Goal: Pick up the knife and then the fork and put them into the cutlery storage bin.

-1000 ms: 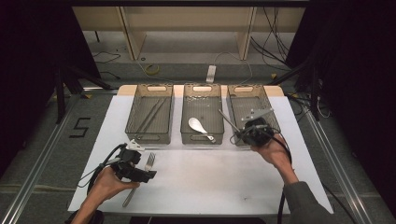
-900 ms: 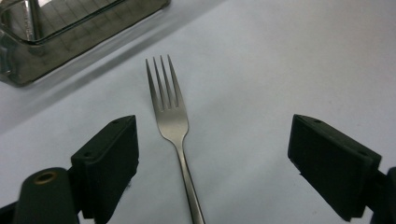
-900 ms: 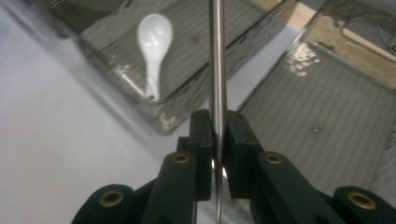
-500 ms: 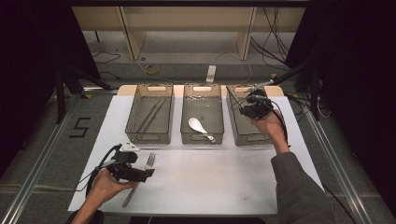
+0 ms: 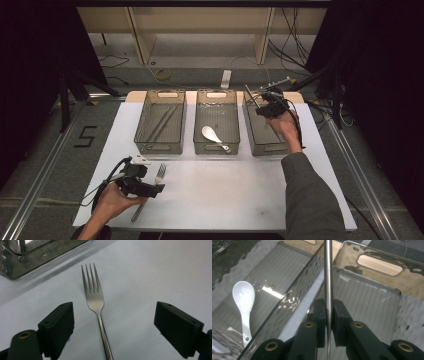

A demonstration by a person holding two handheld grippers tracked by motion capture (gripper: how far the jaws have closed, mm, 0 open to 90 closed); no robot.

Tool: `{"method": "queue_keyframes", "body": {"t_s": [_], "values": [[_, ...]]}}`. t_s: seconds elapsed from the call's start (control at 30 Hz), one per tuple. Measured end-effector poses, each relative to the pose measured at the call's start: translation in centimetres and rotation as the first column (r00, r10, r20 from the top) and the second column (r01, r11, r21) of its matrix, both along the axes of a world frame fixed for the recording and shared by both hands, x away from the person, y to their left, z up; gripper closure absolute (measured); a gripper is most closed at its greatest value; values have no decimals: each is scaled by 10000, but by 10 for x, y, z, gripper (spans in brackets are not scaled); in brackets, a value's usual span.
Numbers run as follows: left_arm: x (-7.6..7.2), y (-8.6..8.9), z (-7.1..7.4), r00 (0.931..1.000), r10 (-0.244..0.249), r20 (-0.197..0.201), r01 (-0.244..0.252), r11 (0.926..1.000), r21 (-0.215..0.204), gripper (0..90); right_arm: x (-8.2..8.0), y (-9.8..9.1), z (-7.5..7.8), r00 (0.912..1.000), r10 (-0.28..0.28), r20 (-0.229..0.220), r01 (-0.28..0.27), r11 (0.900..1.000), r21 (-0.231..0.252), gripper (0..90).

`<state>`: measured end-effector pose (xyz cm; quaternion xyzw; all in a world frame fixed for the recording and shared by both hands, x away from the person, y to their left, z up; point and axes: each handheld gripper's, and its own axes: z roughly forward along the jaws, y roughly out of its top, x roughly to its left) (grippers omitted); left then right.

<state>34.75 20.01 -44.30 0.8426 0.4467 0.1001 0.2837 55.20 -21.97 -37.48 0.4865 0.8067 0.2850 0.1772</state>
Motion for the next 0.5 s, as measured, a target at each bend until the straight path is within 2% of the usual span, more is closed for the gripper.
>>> {"method": "queue_keyframes", "body": {"t_s": [0.3,0.5], "values": [[-1,2,0,10000,39,-22,-38,9999,118,164,10,0,-14,9969,-642,-446,643,9979,9,834],[0,2,-1,9999,5,-123,-4,9999,110,166,14,2,-20,9938,-991,-498,992,9951,1,831]]}}
